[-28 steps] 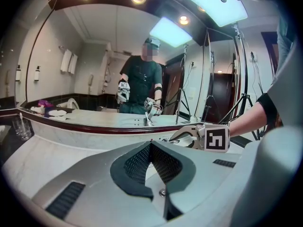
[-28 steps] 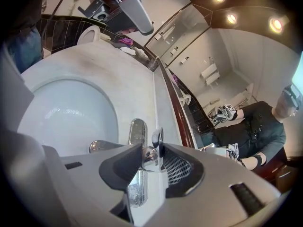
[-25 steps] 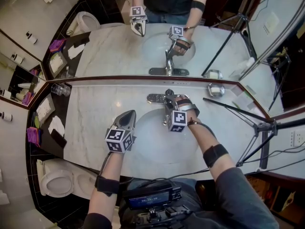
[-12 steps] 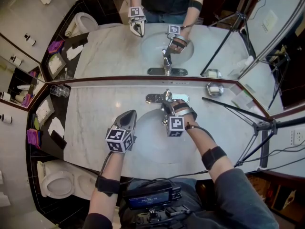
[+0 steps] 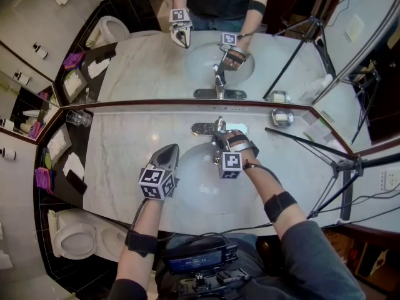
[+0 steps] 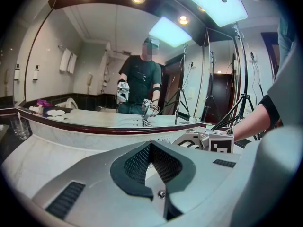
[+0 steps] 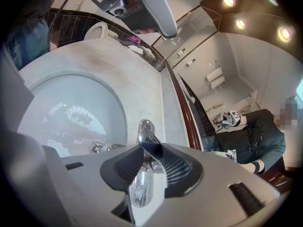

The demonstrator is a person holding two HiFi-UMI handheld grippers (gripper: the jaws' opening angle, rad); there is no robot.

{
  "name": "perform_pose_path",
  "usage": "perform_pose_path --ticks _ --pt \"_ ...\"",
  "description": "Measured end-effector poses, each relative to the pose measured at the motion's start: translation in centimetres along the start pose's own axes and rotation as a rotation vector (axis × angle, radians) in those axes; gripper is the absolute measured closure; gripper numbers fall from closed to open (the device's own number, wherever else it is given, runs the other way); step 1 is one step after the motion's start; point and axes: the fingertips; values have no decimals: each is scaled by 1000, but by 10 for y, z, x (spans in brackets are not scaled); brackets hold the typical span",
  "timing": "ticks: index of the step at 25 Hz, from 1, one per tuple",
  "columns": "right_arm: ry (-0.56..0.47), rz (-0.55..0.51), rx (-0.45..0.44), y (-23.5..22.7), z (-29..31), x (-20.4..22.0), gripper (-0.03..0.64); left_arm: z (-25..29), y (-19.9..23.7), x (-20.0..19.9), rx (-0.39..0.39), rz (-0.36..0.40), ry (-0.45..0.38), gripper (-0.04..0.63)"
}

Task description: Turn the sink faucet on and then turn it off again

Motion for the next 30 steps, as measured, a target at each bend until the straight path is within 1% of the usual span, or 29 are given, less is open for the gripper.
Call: perform_pose_path --ticks 5,10,11,14,18,20,22,25,30 --pt "18 -5 6 0 -1 1 488 -2 0 -1 -3 6 0 595" --pt "26 68 4 1 -10 5 482 -4 -2 -2 -4 14 -3 595" --pt "28 77 8 1 -13 7 468 -4 -3 -3 -3 14 -4 595" --pt "32 119 26 -5 -26 16 463 -4 -5 -3 0 16 -7 595" --pt "4 283 33 -17 -50 23 469 -7 -11 -4 9 25 -12 595" --pt "-12 363 53 -24 -63 29 500 -8 -15 -6 15 32 -15 595" --pt "-23 437 85 -31 -75 37 549 -9 -18 -7 20 39 -17 595" --pt "-49 574 113 -37 -95 47 594 -11 -23 -9 23 47 -20 595" --pt "-110 858 129 -40 -125 68 597 -14 -30 -12 29 57 -34 595"
Point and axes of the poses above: the fingertips, and each gripper's own axes: z forward along the fingers, y to its left, x out of its underside, and after that the axes turned 3 degrees about y, right-handed
